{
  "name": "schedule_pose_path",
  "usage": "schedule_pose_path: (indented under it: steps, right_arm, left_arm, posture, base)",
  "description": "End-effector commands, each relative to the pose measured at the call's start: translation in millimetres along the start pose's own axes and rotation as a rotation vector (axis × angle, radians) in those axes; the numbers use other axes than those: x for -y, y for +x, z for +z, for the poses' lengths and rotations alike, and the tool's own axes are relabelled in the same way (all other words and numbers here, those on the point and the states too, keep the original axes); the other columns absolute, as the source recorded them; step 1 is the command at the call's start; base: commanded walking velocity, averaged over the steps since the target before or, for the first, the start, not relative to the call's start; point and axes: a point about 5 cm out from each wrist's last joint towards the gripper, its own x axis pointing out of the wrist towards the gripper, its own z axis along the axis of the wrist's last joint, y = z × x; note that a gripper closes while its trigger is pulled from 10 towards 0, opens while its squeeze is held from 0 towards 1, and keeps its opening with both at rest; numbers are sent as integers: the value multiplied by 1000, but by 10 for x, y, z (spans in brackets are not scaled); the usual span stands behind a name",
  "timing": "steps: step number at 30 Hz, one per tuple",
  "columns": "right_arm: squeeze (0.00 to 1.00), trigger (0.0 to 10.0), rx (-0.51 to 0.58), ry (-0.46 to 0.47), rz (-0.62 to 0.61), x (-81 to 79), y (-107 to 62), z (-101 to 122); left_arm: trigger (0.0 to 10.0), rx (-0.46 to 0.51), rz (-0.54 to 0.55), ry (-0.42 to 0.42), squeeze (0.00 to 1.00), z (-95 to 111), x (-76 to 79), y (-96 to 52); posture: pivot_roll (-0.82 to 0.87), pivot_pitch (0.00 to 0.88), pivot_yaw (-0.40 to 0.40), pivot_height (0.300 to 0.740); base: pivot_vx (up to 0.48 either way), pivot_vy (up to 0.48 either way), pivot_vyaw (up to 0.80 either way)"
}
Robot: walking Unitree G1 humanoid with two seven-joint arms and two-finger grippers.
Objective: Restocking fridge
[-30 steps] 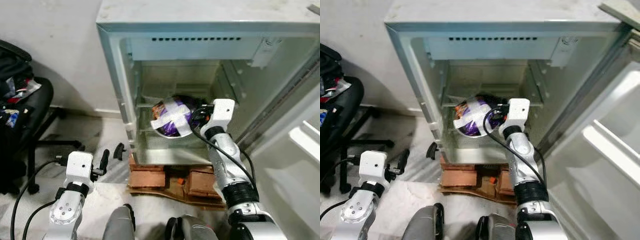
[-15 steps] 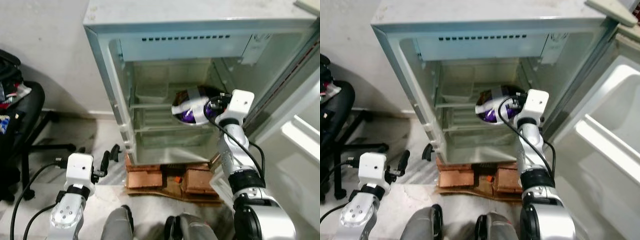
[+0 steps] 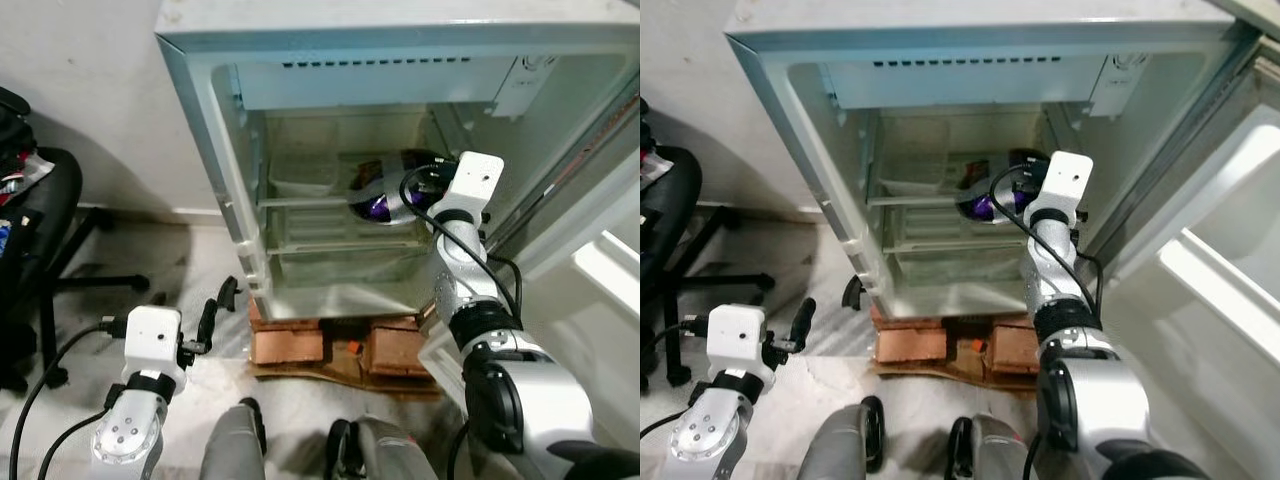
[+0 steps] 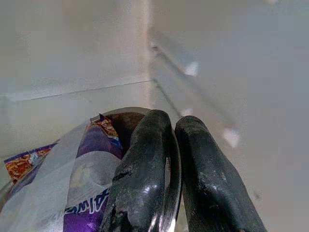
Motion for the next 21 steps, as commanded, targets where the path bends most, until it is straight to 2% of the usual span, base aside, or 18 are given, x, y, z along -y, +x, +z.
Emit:
schedule_pose_path:
  steps: [1, 13, 21]
  right_arm:
    - [0, 10000, 35, -2, -15, -10, 34, 75]
    - [0, 10000, 27, -6, -55, -19, 98, 130]
    - [0, 10000, 15, 30, -99, -100, 144, 209]
  left_arm:
    - [10000, -23, 5, -5, 0, -20, 13, -93]
    - [10000, -71, 44, -20, 0, -38, 31, -374]
    - [10000, -94, 92, -20, 0, -6, 5, -539]
  posture:
    - [203, 293, -53, 740]
    - [247, 373, -80, 740]
    - [285, 423, -94, 740]
  base:
    - [0, 0, 0]
    - [0, 0, 0]
    - [0, 0, 0]
